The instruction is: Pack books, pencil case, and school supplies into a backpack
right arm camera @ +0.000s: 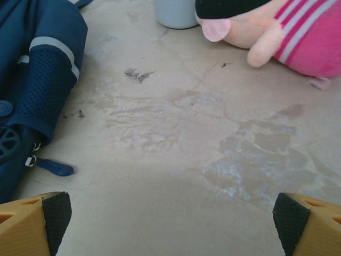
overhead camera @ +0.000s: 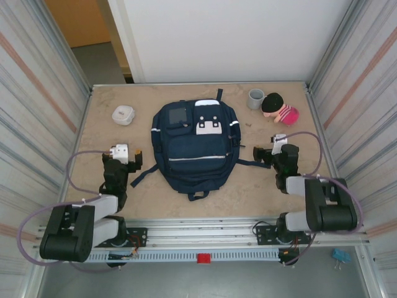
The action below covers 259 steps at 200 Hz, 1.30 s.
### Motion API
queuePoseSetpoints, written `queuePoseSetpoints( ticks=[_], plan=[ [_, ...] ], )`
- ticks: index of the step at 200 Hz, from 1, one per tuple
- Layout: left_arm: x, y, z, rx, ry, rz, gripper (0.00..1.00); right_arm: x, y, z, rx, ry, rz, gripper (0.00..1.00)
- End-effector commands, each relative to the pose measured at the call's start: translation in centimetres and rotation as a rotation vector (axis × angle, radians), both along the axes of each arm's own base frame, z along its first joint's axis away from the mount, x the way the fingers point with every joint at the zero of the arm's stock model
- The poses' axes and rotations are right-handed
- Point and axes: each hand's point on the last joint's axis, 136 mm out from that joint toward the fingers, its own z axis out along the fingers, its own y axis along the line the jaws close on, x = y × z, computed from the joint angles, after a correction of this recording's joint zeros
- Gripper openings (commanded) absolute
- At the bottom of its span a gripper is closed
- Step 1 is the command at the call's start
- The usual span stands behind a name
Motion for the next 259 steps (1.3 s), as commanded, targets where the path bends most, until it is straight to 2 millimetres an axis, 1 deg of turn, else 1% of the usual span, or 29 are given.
queuePoseSetpoints(
  ticks=[1, 10, 15, 19, 21, 22, 27, 36, 50, 63, 73, 91, 104, 112, 120, 128, 137, 147, 154, 164, 259],
  plan=[
    [0.8, -0.2, 3.1, -0.023, -0.109, -0.014, 0.99, 2.3, -1.1, 2.6, 0.034, -0.116, -0.008, 0.99],
    [0.6, -0.1, 3.0, -0.025, -0.099, -0.007, 0.99, 2.6, -1.6, 1.5, 0.045, -0.104, -0.031, 0.99],
    [0.5, 0.0, 3.0, -0.023, -0.092, -0.002, 0.99, 3.1, -1.7, 1.5, 0.044, -0.116, -0.044, 0.99],
    [0.3, 0.1, 3.1, -0.024, -0.089, -0.001, 0.99, 3.3, -1.8, 1.1, 0.045, -0.088, -0.049, 0.99],
    [0.2, 0.1, 3.1, -0.022, -0.089, 0.000, 0.99, 3.7, -1.8, 1.7, 0.045, -0.100, -0.048, 0.99],
    [0.2, 0.1, 3.1, -0.023, -0.088, 0.000, 0.99, 3.7, -1.9, 1.3, 0.046, -0.079, -0.050, 0.99],
    [0.1, 0.2, 3.3, -0.022, -0.089, 0.000, 0.99, 3.6, -2.3, 1.0, 0.063, -0.026, -0.066, 0.99],
    [-0.2, 0.5, 3.5, -0.026, -0.094, 0.002, 0.99, 3.8, -3.2, 1.0, 0.068, -0.039, -0.113, 0.99],
    [-0.3, 0.7, 3.6, -0.044, -0.096, -0.007, 0.99, 3.8, -3.1, 1.0, 0.047, -0.030, -0.122, 0.99],
    [0.0, 0.8, 3.4, -0.062, -0.091, -0.014, 0.99, 3.8, -3.1, 1.0, 0.043, -0.030, -0.128, 0.99],
    [0.6, 0.6, 3.1, -0.081, -0.082, -0.028, 0.99, 3.8, -3.1, 1.0, 0.046, -0.034, -0.126, 0.99],
    [2.0, -0.7, 2.8, -0.108, -0.074, -0.094, 0.99, 3.8, -3.1, 1.0, 0.046, -0.033, -0.125, 0.99],
    [3.2, -1.1, 2.6, -0.103, -0.073, -0.118, 0.99, 3.8, -3.1, 1.0, 0.045, -0.033, -0.127, 0.99],
    [3.9, -1.0, 2.1, -0.099, -0.060, -0.109, 0.99, 3.8, -3.1, 1.0, 0.045, -0.032, -0.124, 0.99],
    [4.6, -0.7, 1.0, -0.105, -0.021, -0.092, 0.99, 3.8, -3.1, 1.0, 0.046, -0.031, -0.126, 0.99],
    [5.2, -0.9, -0.4, -0.105, 0.010, -0.102, 0.99, 3.8, -3.2, 1.0, 0.045, -0.031, -0.127, 0.99],
    [6.5, -0.5, -0.4, -0.086, -0.014, -0.085, 0.99, 3.8, -3.2, 1.0, 0.046, -0.033, -0.126, 0.99],
    [6.9, -0.4, -1.3, -0.129, 0.117, -0.073, 0.99, 3.8, -3.1, 1.0, 0.046, -0.032, -0.126, 0.99],
    [7.5, -0.2, -1.3, -0.126, 0.126, -0.065, 0.99, 3.8, -3.1, 1.0, 0.046, -0.031, -0.125, 0.99],
    [7.2, -0.7, -1.5, -0.114, 0.110, -0.094, 0.99, 3.9, -3.1, 1.1, 0.047, -0.034, -0.125, 0.99],
    [7.3, -0.9, -1.5, -0.100, 0.126, -0.091, 0.99, 3.8, -3.2, 0.9, 0.047, -0.030, -0.127, 0.99]
  ],
)
